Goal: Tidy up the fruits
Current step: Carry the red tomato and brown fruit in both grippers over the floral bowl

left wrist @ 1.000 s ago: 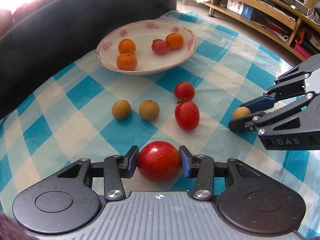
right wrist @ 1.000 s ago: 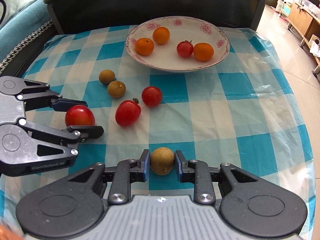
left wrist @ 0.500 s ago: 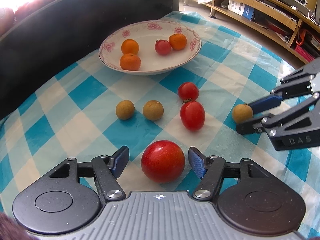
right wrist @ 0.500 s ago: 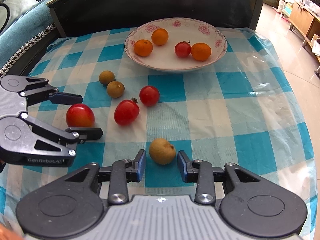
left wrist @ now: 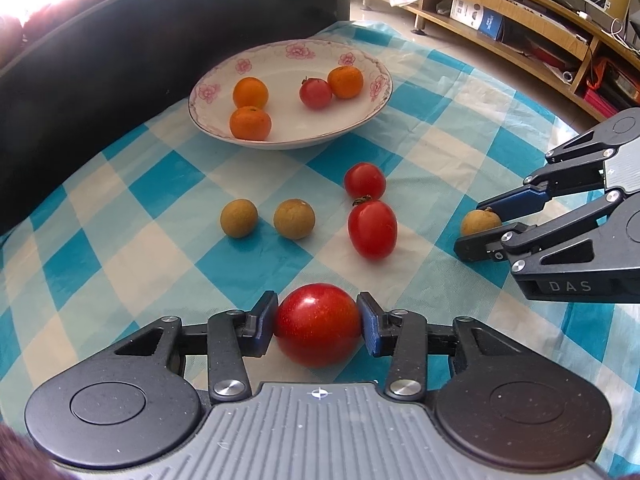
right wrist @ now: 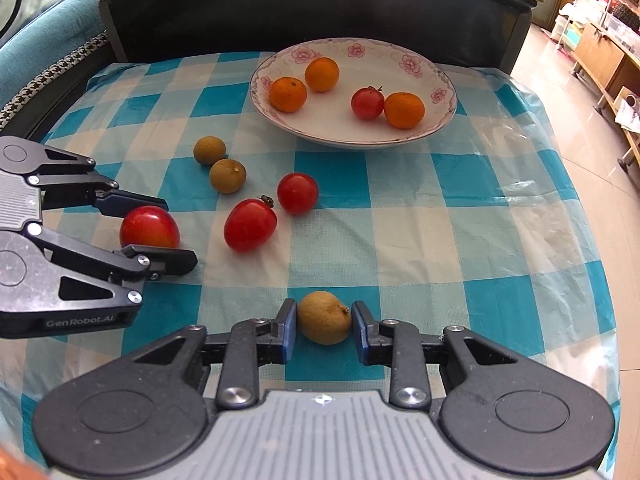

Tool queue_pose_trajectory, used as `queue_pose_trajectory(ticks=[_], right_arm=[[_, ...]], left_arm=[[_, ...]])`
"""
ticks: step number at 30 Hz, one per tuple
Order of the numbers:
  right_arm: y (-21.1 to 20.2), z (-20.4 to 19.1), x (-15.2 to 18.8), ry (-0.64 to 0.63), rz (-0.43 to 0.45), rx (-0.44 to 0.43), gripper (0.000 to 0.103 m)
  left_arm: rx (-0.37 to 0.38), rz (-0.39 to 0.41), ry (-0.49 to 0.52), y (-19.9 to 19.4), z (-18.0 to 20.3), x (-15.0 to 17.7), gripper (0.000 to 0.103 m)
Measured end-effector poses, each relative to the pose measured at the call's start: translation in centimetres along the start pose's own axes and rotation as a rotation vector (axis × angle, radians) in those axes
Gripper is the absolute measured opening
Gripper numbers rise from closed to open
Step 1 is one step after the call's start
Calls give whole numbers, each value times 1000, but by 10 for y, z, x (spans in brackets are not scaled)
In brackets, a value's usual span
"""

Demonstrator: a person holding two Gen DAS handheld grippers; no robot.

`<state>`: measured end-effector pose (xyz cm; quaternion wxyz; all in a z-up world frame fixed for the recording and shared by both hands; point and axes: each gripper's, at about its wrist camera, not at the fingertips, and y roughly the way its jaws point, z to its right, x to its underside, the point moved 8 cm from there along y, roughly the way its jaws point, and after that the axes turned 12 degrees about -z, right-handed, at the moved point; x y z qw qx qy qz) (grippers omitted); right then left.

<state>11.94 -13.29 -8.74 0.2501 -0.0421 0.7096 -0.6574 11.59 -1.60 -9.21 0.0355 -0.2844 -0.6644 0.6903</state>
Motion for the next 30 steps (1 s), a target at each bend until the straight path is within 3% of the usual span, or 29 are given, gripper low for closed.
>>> queue_pose_trajectory(ticks=[11,30], right_arm=[[-21,2,-21,36,78,-7,33],[-30,23,-70,99,138,13,33]], left_arm=[[7,63,5,-17,7,-22,51],[-35,122,-24,-19,-10,-78,51]])
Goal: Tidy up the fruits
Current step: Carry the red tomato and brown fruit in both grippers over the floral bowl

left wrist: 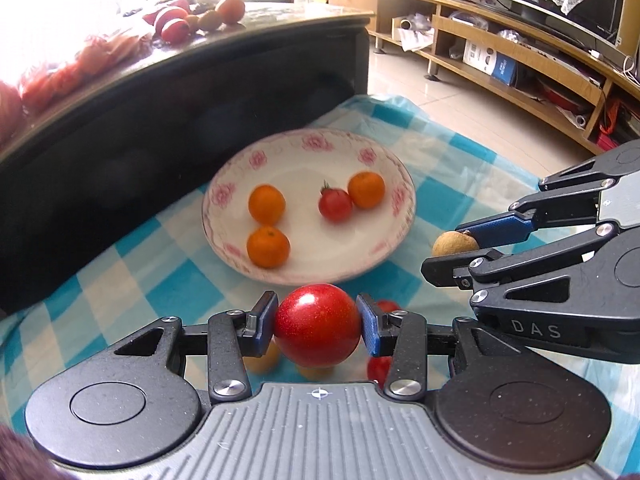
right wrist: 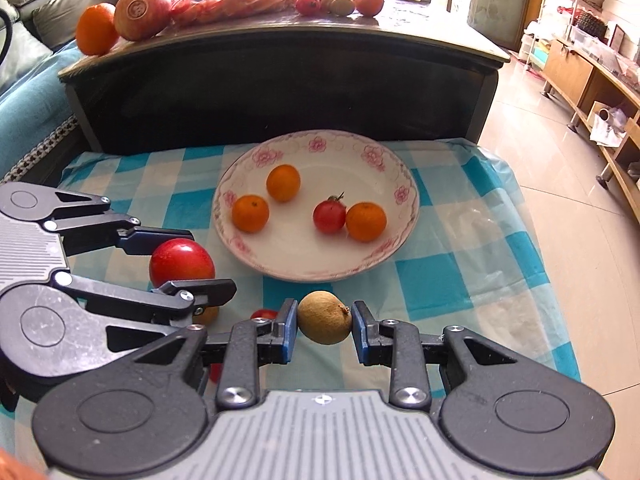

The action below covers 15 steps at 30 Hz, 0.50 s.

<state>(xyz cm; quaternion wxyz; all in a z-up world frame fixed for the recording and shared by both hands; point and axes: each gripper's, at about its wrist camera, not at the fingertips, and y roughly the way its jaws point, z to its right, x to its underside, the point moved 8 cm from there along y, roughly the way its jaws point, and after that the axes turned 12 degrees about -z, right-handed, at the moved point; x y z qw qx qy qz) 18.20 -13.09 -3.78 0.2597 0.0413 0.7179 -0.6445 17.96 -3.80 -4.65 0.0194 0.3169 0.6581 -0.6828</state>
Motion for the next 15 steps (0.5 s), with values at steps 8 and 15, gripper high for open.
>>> queue_pose_trajectory(ticks=[8,15], right_arm=[[11,11,-24,3,8,0,33],[24,19,-37,5,1,4,33]], left_arm=[[0,-6,-9,14,-6,-19,51],[2,-21,-17,27,-11,-28,51]])
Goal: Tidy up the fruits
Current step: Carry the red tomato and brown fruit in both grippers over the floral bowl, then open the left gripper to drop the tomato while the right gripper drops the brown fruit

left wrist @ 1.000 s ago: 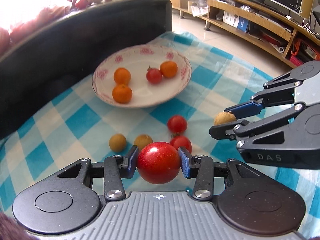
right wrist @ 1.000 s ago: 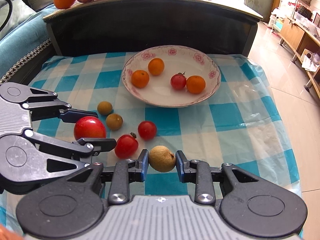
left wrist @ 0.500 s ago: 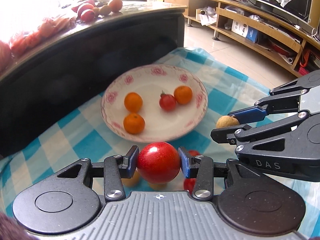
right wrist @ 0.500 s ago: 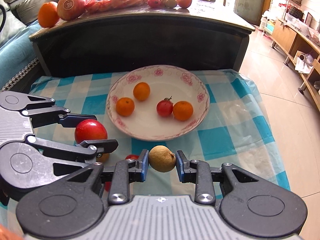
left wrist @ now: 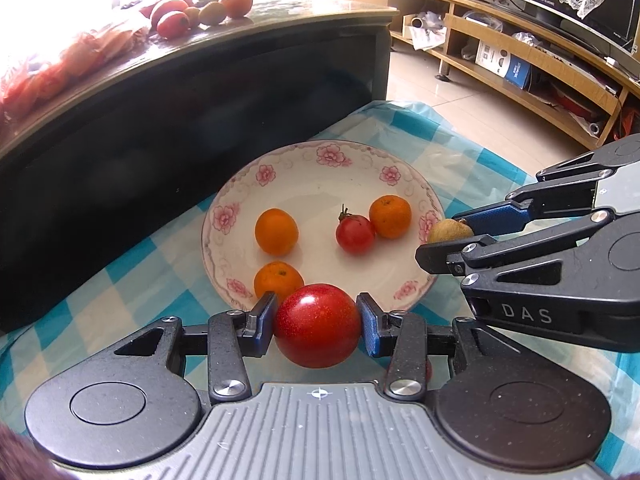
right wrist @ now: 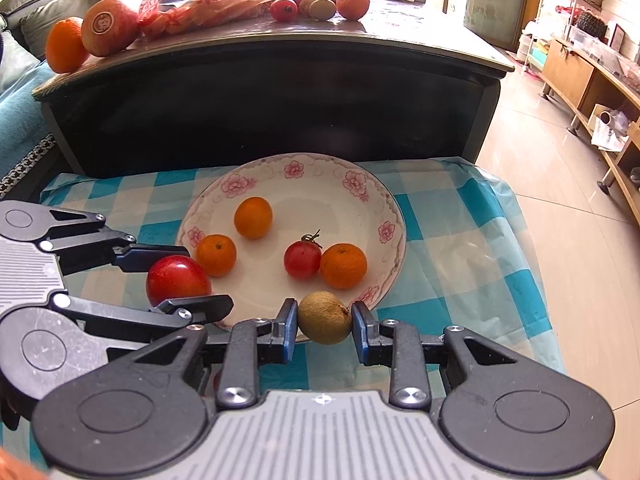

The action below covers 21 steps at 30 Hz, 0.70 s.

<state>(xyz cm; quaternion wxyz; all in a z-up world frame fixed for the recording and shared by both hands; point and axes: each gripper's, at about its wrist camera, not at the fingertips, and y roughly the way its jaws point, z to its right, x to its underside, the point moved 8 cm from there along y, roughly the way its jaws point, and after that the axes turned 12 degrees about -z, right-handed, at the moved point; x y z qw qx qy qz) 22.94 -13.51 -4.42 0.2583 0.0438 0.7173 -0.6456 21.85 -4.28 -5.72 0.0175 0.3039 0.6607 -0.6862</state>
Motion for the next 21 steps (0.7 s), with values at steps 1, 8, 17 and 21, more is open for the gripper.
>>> queue_pose_trajectory(ticks=[1,8,17,21], right_arm=[[2,2,-1,4,0,-3,33],[14,10,-9,20,-3,-16,33],[27,1,-22,21,9,-67,33],[30,3,-26,32,8,-90,33]], left_arm=[[-1,2,0,1,-1,-1,51],[1,-1,0,11,-2,-9,51],[-11,4,23,23,-2,-17,51],[-20,9,17,24,-3,-20,51]])
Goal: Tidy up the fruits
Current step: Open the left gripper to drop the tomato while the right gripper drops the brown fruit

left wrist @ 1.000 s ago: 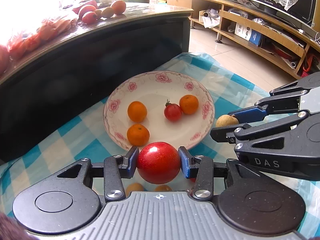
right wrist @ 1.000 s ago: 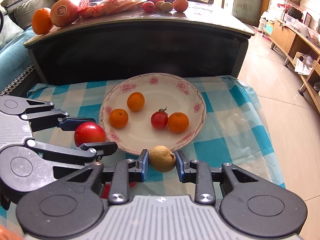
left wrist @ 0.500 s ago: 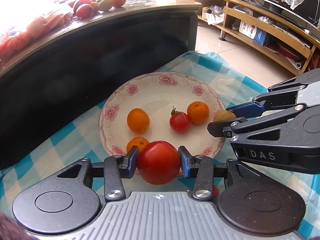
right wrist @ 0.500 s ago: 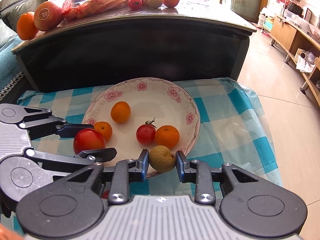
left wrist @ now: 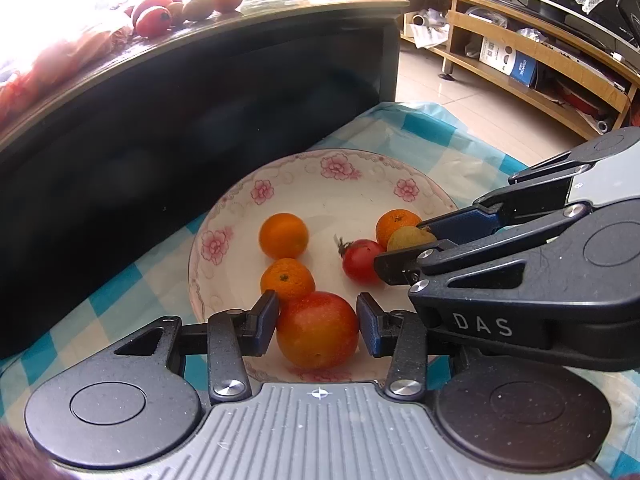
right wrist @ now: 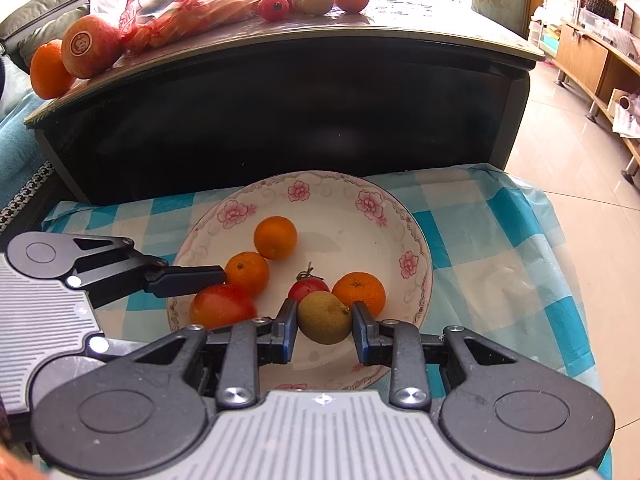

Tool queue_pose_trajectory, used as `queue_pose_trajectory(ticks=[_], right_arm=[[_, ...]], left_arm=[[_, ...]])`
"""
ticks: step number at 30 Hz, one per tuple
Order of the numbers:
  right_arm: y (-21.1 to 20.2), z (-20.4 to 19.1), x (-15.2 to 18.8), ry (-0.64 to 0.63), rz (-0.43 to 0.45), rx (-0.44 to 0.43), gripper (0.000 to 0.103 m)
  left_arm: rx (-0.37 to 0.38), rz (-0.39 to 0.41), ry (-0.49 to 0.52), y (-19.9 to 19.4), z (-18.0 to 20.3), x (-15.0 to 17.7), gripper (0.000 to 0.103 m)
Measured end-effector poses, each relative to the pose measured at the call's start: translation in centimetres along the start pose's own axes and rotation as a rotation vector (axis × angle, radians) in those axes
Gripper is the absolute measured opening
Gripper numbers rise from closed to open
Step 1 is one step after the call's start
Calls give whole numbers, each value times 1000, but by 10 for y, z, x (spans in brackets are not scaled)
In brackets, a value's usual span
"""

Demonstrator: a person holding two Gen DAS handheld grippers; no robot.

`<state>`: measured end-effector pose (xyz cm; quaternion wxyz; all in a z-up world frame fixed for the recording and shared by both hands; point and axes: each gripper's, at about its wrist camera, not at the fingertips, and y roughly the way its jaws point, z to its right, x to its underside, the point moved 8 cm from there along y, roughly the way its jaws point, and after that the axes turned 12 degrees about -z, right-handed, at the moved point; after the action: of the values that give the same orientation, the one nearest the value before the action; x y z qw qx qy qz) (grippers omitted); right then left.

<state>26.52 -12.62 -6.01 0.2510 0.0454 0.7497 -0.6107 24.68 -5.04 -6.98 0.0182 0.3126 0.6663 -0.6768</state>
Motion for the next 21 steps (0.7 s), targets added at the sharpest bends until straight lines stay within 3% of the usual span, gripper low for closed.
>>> queue_pose_trajectory(ticks=[11,21], right_arm=[[-6,3,-8,50,10,-51,35],[-29,-1,-9,56,43,-30,37]], left_arm=[[-2,22,-31,-7,-8,-5,61],[-5,41,-43,-23,-11,-3,64]])
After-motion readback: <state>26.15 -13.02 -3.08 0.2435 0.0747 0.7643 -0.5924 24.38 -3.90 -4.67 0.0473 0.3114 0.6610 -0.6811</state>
